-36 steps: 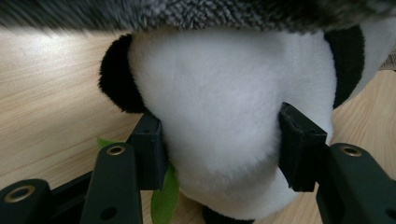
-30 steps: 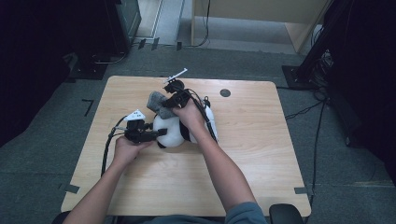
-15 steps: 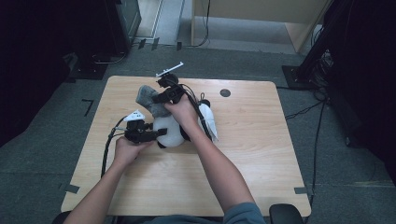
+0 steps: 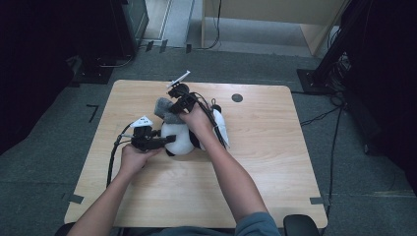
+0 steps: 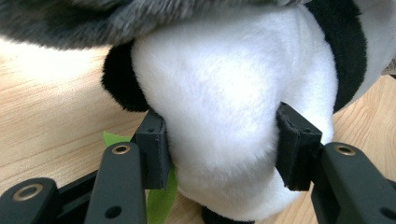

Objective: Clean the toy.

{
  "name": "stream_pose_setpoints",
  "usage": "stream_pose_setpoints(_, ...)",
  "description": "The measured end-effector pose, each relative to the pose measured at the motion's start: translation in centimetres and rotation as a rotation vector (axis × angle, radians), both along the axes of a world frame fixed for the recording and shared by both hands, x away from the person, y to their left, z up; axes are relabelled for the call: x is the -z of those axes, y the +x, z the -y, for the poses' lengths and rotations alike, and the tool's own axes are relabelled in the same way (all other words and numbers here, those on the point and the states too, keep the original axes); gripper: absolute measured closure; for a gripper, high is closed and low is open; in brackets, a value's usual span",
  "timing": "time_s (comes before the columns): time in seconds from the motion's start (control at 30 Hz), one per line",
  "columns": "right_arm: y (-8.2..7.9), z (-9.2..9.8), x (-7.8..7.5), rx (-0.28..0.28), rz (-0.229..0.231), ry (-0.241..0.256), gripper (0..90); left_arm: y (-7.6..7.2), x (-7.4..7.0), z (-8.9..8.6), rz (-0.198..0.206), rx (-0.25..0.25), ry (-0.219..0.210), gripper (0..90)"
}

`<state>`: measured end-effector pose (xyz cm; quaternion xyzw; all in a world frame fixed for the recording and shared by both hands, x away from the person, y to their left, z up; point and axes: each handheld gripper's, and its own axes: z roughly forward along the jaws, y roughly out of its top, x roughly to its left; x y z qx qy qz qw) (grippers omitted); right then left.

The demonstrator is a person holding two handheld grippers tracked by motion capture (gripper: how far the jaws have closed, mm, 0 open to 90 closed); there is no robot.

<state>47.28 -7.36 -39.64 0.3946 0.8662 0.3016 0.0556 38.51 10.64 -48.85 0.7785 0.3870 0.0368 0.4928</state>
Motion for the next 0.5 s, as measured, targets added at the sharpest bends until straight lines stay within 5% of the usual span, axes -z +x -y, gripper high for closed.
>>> stream_pose_setpoints(0.5,1.1,6.1,-0.4,0.081,-0.034,-0.022,78.0,0.1,0.0,-0.1,-0.020,-0.002,-0.006,47.2)
